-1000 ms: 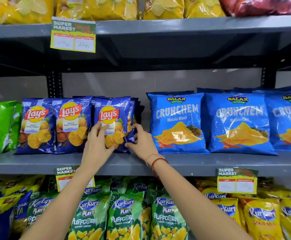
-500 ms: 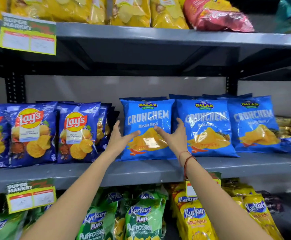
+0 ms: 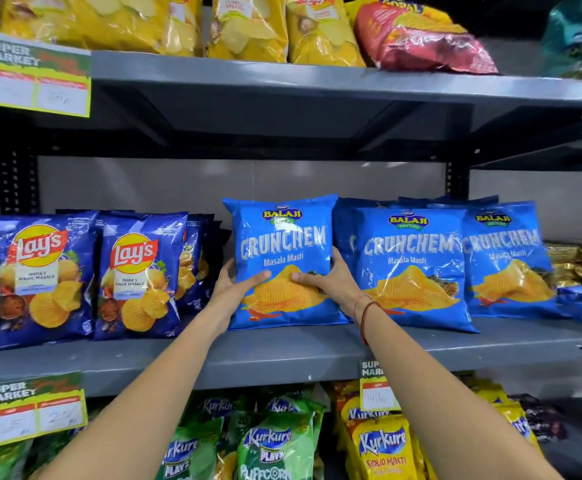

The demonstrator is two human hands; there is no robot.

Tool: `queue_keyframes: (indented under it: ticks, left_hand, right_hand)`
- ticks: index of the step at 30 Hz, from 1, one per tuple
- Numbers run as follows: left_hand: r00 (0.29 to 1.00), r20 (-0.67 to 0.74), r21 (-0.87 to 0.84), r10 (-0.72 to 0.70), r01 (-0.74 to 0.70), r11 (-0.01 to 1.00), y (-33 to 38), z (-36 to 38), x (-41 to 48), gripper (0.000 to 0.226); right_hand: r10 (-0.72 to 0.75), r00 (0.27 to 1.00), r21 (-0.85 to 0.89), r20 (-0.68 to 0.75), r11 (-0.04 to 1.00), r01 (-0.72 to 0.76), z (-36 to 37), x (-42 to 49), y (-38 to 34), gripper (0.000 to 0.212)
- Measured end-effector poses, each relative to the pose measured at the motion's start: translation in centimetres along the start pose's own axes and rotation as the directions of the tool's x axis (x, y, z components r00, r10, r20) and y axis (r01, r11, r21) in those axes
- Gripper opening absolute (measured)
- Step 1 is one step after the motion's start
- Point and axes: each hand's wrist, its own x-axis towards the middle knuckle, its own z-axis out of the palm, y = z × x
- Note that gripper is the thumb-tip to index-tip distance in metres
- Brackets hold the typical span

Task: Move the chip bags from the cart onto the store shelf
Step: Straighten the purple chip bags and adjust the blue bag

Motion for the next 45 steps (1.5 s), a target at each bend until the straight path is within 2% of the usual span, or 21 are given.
queue_keyframes:
  ticks: [2,4,7,9,10,12,14,15,16,18,20,21,24,27,30,32,34,36,39,42,45]
  left_hand:
    - [1.0,0.005,0.023,0.005,-0.005,1.0,-0.1,-0.1,0.2,0.103]
    - [1.0,0.0,0.027,-0.007,0.007,1.0,-0.2,-0.2,0.2,0.114]
    - [1.0,0.003,0.041,-0.004,0.004,0.999,0.0,-0.1,-0.3,0.117]
    - [0.996,-0.041,0.124,0.082,-0.076,0.989,-0.1,0.3,-0.7,0.105]
    - [0.981,-0.109,0.175,0.161,-0.14,0.975,-0.1,0.6,-0.8,0.1]
    - [0.877,-0.288,0.27,0.385,-0.311,0.911,0.4,1.7,-1.5,0.087]
    - [0.699,-0.358,0.404,0.619,-0.482,0.778,1.2,3.5,-2.5,0.071]
    - [0.636,-0.317,0.465,0.704,-0.543,0.7,1.5,4.7,-3.1,0.063]
    - [0.605,-0.236,0.502,0.76,-0.594,0.629,1.8,6.2,-3.6,0.056]
    - [0.608,-0.016,0.512,0.794,-0.677,0.529,1.9,9.5,-4.5,0.047]
    - [0.661,0.174,0.492,0.73,-0.701,0.517,1.6,12.7,-4.7,0.048]
    - [0.699,0.231,0.482,0.677,-0.686,0.544,1.3,14.2,-4.5,0.052]
    - [0.842,0.294,0.48,0.452,-0.539,0.692,0.6,17.7,-3.4,0.078]
    - [0.949,0.29,0.474,0.121,-0.253,0.843,0.2,19.2,-1.5,0.099]
    - [0.933,0.322,0.373,-0.158,0.029,0.927,-0.5,19.5,-0.5,0.11]
    - [0.889,0.387,0.316,-0.245,0.122,0.941,-1.2,19.5,-0.5,0.095]
    - [0.874,0.424,0.278,-0.236,0.122,0.953,-1.9,19.4,-0.2,0.073]
    - [0.885,0.428,0.223,-0.183,0.093,0.97,-2.4,19.3,0.2,0.08]
    - [0.905,0.406,0.195,-0.125,0.048,0.98,-2.6,19.3,0.3,0.102]
    - [0.932,0.361,0.184,-0.044,-0.026,0.983,-2.7,19.3,0.4,0.087]
    - [0.95,0.311,0.185,0.002,-0.063,0.981,-2.9,19.3,0.7,0.087]
  right_hand:
    - [-0.01,1.0,-0.007,-0.011,1.0,0.01,-0.1,0.1,0.4,0.071]
    - [-0.006,1.0,-0.012,-0.026,1.0,0.006,-0.1,0.1,0.8,0.075]
    - [-0.015,0.999,-0.068,-0.053,0.998,0.011,0.0,-0.3,0.8,0.096]
    - [-0.054,0.992,-0.156,-0.114,0.987,0.036,-0.2,-1.1,0.3,0.109]
    - [-0.093,0.983,-0.202,-0.156,0.978,0.061,-0.6,-1.7,-0.1,0.108]
    - [-0.202,0.949,-0.256,-0.242,0.957,0.138,-1.9,-2.8,-0.9,0.096]
    - [-0.321,0.888,-0.305,-0.328,0.926,0.222,-3.6,-4.1,-1.8,0.081]
    - [-0.374,0.85,-0.343,-0.37,0.906,0.25,-4.6,-4.6,-2.2,0.074]
    - [-0.424,0.805,-0.394,-0.415,0.881,0.261,-5.8,-4.9,-2.5,0.068]
    - [-0.494,0.702,-0.496,-0.513,0.838,0.227,-8.5,-5.3,-2.8,0.065]
    - [-0.504,0.634,-0.573,-0.586,0.812,0.116,-11.4,-5.3,-2.7,0.074]
    - [-0.476,0.637,-0.589,-0.607,0.807,0.042,-12.7,-5.3,-2.5,0.082]
    - [-0.35,0.759,-0.603,-0.55,0.795,-0.07,-15.3,-5.4,-1.7,0.107]
    - [-0.312,0.824,-0.624,-0.473,0.778,-0.064,-16.6,-5.7,-1.5,0.119]
    - [-0.25,0.847,-0.571,-0.469,0.818,-0.075,-17.3,-5.8,-1.6,0.124]
    - [-0.146,0.878,-0.478,-0.456,0.872,-0.103,-17.7,-6.1,-1.4,0.125]
    - [-0.01,0.907,-0.371,-0.422,0.914,-0.162,-18.1,-6.3,-1.3,0.121]
    - [0.063,0.922,-0.319,-0.381,0.927,-0.195,-18.6,-6.4,-1.1,0.112]
    - [0.073,0.925,-0.293,-0.373,0.937,-0.192,-19.1,-6.0,-1.0,0.105]
    - [0.046,0.933,-0.3,-0.356,0.94,-0.161,-19.0,-5.0,-0.7,0.102]
    - [0.037,0.95,-0.258,-0.309,0.958,-0.121,-18.8,-4.2,-0.3,0.069]
